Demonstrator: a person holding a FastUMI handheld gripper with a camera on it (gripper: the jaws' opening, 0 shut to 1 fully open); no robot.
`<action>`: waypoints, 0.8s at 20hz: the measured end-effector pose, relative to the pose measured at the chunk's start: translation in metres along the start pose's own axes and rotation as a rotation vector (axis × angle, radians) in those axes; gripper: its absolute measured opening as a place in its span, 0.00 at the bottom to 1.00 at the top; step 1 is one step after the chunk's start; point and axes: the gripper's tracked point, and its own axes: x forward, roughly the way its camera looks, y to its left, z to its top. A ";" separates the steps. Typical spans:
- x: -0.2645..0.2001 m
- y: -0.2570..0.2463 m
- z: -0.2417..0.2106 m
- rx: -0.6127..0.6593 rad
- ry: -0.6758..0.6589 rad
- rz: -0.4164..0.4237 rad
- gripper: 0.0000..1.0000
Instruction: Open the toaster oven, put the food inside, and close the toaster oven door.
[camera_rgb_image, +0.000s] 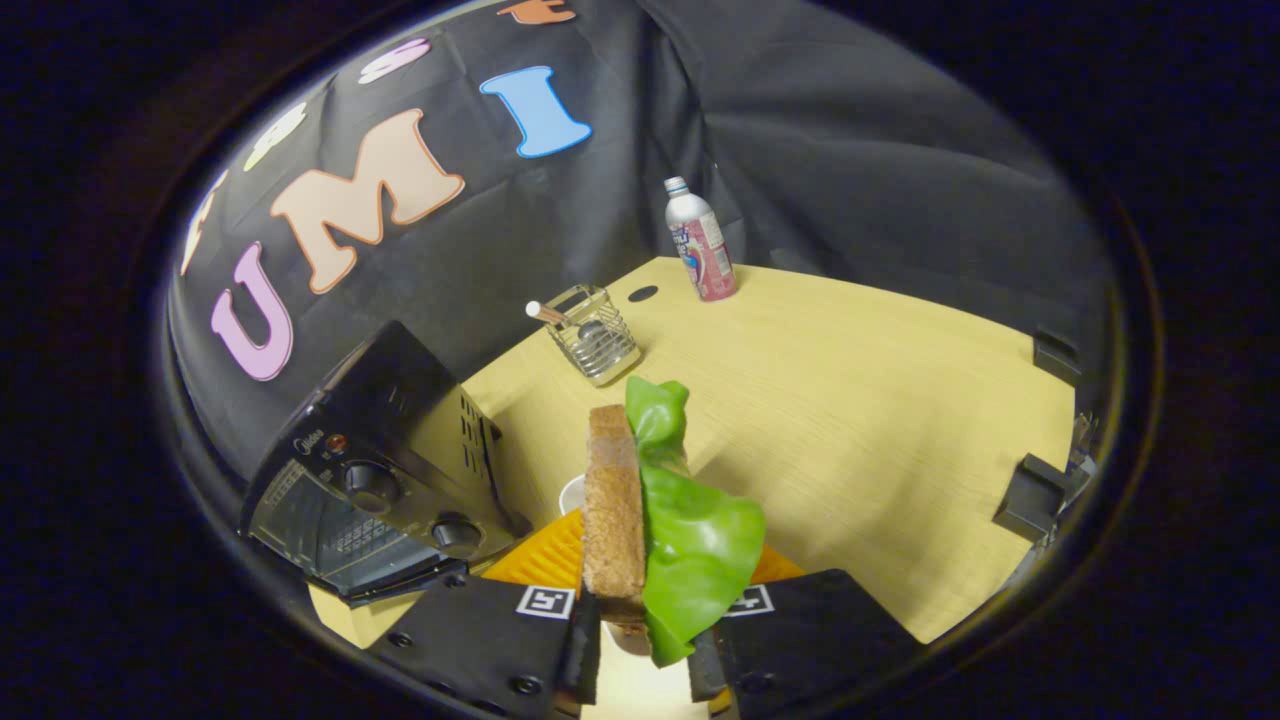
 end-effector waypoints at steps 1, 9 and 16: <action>-0.001 0.001 0.001 0.005 -0.003 -0.003 0.99; -0.035 0.017 0.035 0.005 -0.097 -0.014 0.99; -0.078 0.073 0.052 0.050 -0.187 0.090 0.99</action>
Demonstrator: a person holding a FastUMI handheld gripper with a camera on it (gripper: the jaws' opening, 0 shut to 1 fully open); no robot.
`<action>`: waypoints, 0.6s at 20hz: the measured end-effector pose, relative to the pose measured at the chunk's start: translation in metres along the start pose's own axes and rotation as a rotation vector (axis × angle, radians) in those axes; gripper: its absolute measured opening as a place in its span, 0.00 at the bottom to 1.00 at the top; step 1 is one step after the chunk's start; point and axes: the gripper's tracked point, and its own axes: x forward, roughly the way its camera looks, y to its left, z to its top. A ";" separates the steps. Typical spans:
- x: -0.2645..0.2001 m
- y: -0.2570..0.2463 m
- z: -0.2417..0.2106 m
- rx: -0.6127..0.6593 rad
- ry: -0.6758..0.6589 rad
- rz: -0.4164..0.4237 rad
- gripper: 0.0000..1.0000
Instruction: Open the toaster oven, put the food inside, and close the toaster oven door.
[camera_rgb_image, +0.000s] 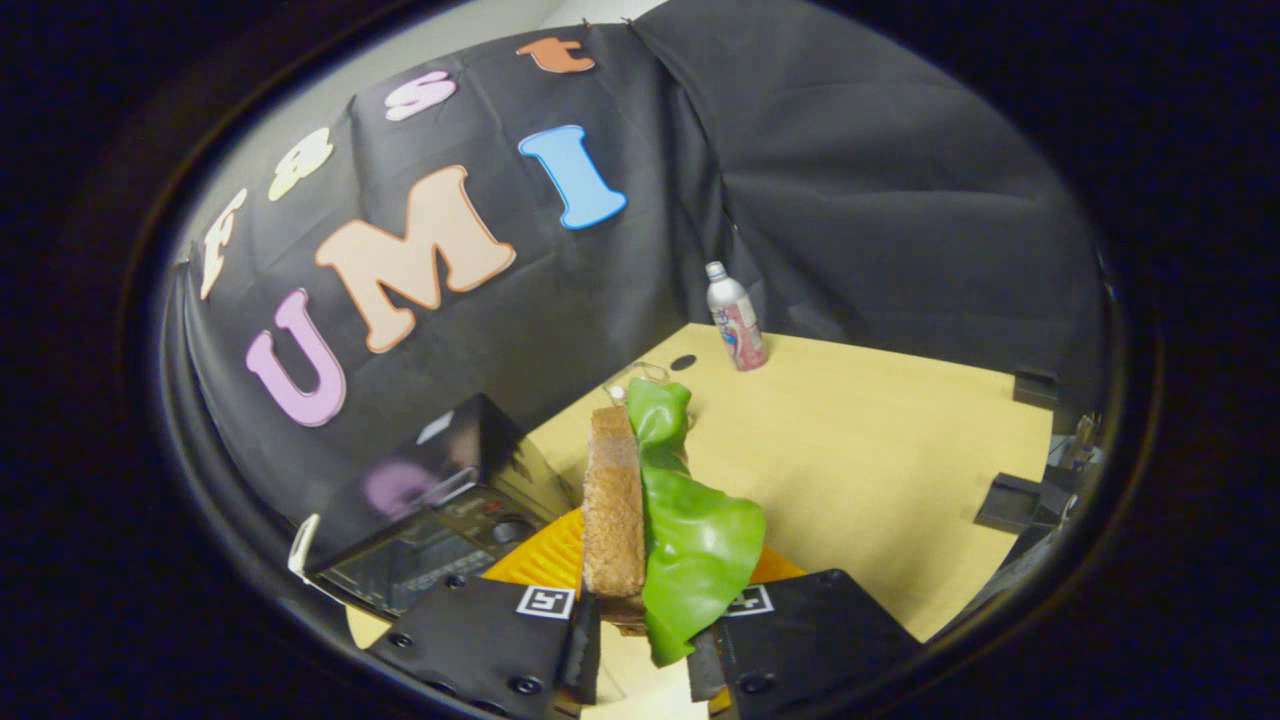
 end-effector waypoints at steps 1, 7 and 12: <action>-0.005 0.010 0.000 0.021 -0.007 0.020 0.99; -0.043 0.065 -0.025 0.144 -0.004 0.146 0.99; -0.065 0.111 -0.077 0.204 0.075 0.237 0.99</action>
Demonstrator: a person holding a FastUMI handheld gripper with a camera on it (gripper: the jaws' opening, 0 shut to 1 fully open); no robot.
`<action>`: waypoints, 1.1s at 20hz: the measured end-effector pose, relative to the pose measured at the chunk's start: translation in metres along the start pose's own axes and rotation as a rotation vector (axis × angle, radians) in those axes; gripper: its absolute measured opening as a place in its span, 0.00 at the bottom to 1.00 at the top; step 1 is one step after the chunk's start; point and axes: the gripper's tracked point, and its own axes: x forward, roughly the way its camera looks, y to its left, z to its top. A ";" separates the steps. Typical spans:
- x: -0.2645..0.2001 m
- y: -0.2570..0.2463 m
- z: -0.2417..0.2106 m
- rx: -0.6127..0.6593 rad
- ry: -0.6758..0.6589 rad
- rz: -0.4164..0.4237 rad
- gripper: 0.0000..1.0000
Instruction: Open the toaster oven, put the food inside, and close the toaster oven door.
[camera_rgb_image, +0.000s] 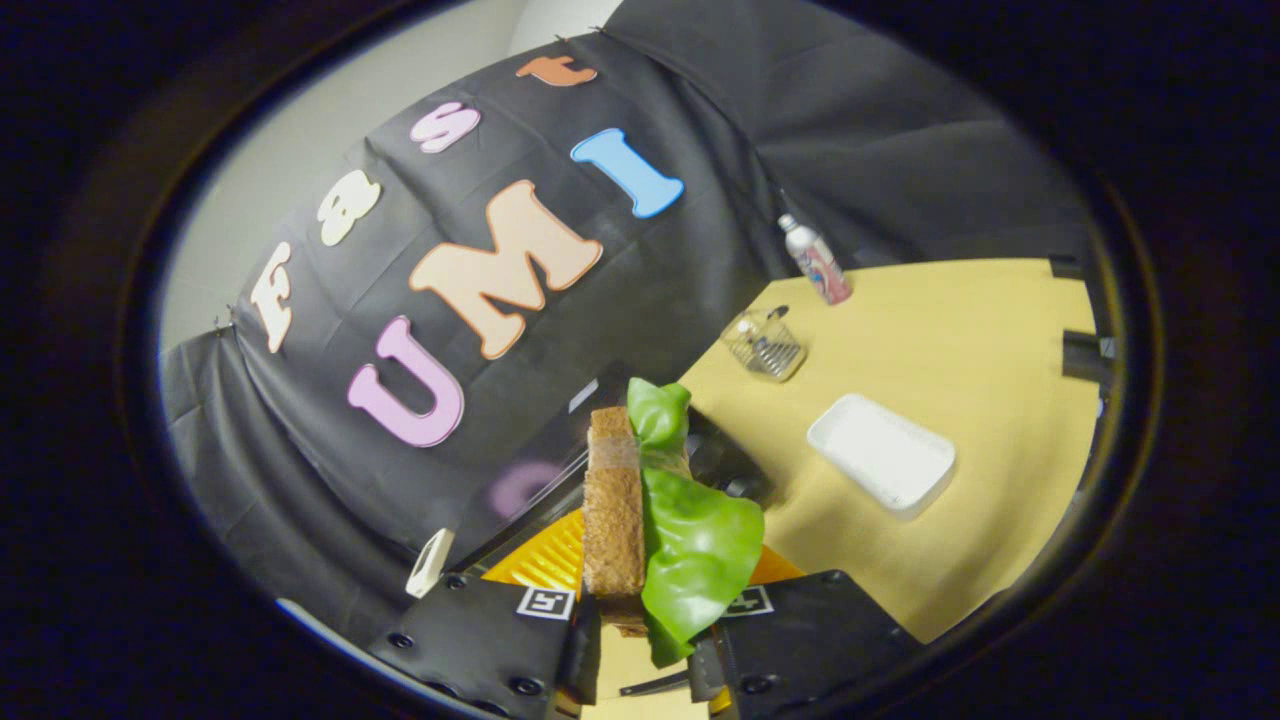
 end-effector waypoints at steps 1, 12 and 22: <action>0.002 0.007 -0.012 0.020 0.017 0.015 0.99; 0.087 0.053 -0.101 0.275 0.138 0.080 0.99; 0.151 0.043 -0.108 0.433 0.130 0.084 0.99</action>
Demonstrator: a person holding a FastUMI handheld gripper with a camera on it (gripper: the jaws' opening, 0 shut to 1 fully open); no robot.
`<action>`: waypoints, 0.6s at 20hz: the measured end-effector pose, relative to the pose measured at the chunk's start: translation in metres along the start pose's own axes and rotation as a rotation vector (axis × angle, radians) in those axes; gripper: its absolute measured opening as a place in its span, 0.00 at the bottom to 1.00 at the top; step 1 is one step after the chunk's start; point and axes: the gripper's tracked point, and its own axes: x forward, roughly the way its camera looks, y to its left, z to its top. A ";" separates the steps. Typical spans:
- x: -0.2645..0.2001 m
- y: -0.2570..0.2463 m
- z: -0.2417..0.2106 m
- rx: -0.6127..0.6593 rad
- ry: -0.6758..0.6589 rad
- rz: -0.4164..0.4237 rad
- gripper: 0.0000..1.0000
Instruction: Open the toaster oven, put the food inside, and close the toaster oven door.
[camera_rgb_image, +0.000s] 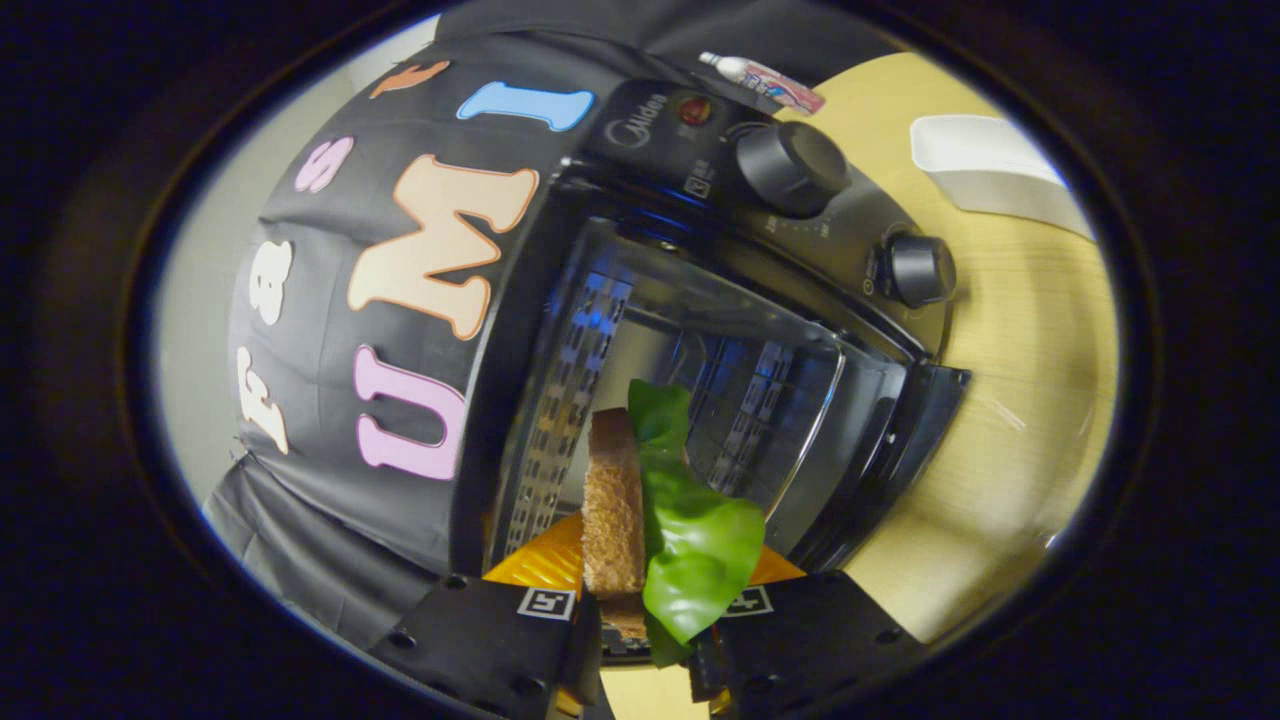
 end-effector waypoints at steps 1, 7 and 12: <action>0.004 -0.001 0.001 0.014 0.002 0.000 0.99; 0.024 -0.001 0.010 0.010 0.012 0.019 1.00; 0.024 -0.003 0.016 -0.029 -0.016 0.027 1.00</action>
